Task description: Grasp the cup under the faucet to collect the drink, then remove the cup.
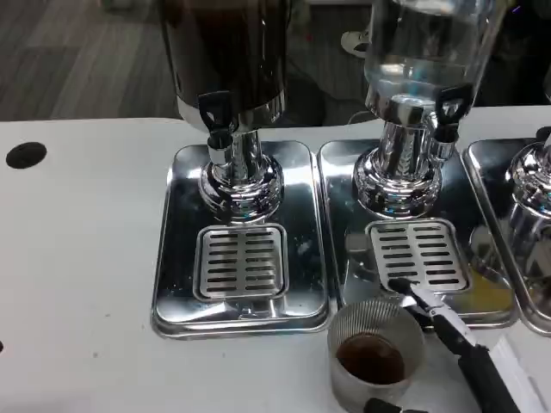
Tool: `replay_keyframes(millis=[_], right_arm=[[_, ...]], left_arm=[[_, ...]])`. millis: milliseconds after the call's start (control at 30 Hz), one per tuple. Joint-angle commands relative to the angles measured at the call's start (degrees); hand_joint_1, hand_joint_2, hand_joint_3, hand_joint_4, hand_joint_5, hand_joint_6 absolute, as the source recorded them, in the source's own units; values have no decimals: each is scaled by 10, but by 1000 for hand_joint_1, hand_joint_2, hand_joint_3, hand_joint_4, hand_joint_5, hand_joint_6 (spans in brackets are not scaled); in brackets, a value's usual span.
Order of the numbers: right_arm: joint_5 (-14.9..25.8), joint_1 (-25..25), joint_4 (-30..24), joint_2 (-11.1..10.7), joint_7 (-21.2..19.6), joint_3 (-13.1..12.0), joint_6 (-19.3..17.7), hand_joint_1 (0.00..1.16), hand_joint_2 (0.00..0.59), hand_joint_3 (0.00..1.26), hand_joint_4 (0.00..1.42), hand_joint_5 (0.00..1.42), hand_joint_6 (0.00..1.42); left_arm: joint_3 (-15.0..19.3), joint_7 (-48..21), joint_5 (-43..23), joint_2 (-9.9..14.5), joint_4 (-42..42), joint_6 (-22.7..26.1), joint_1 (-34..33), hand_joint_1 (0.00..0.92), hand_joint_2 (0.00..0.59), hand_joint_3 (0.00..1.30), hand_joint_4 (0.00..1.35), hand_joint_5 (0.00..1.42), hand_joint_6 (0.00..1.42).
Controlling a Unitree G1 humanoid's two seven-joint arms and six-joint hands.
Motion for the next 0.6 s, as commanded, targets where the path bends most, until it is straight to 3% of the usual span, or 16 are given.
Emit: replay_keyframes(millis=[33,133,233,333,400,500,600], right_arm=[[54,28,-47,-12,37,-19,-28,585,88,139,99,250,178],[123,62,-128,-24,93,-28,-34,579,90,139,96,249,178],[196,97,-209,-36,154,-25,-13,559,111,152,89,249,177],[319,146,-319,-53,242,0,70,560,152,183,99,231,160],[391,168,-378,-63,298,8,130,570,240,221,105,187,93],[311,173,-445,-72,308,-60,197,574,420,231,71,82,18],[159,141,-443,-75,266,-106,253,570,501,189,4,14,0]], left_arm=[[13,5,-16,-2,7,-10,5,0,107,101,0,37,281],[18,2,-27,-1,12,-16,2,0,107,101,0,37,281],[18,-2,-34,0,15,-20,-2,0,107,101,0,40,282],[18,-10,-41,4,20,-22,-8,0,107,101,0,43,282],[19,-15,-45,9,22,-22,-12,0,113,101,0,41,282],[20,-35,-30,27,21,-15,-26,0,147,94,0,38,278],[16,-41,0,44,22,-14,-45,0,165,92,0,38,268]])
